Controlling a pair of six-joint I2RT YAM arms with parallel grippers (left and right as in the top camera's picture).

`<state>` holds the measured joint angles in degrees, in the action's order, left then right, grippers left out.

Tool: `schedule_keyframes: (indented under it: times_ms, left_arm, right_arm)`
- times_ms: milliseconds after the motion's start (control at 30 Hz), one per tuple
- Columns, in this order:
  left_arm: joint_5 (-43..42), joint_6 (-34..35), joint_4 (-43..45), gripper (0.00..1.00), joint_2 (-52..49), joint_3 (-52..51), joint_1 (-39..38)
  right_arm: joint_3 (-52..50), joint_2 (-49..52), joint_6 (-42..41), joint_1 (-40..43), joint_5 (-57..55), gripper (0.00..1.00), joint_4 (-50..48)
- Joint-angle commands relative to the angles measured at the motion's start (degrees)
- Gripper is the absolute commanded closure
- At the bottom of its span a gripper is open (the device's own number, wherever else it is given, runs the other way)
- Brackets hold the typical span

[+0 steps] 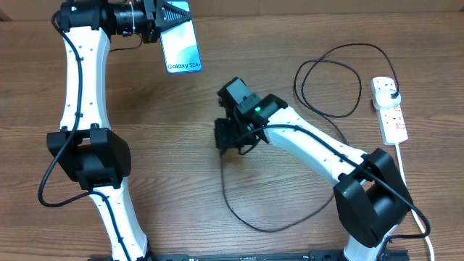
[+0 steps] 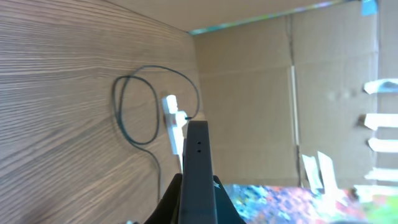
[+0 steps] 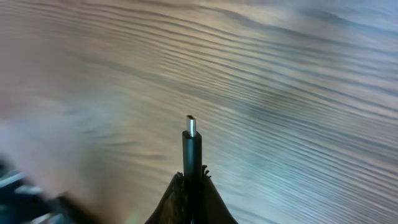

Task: Plug charger to phone and switch on socket
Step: 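Lift the plug and carry it toward the phone's bottom port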

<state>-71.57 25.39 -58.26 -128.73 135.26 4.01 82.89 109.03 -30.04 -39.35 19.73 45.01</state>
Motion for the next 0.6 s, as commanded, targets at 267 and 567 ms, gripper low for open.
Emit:
schedule_keyframes:
  times_ms: [267, 567]
  left_arm:
    - [-12.76, 8.57, 11.80, 0.96, -0.28, 1.09, 1.44]
    - [-13.11, 15.02, 17.99, 0.96, -0.28, 1.09, 1.92]
  right_arm:
    - [5.35, 0.37, -0.17, 6.62, 37.53, 0.96, -12.31]
    - [5.35, 0.37, -2.69, 11.74, 52.83, 0.96, -28.22]
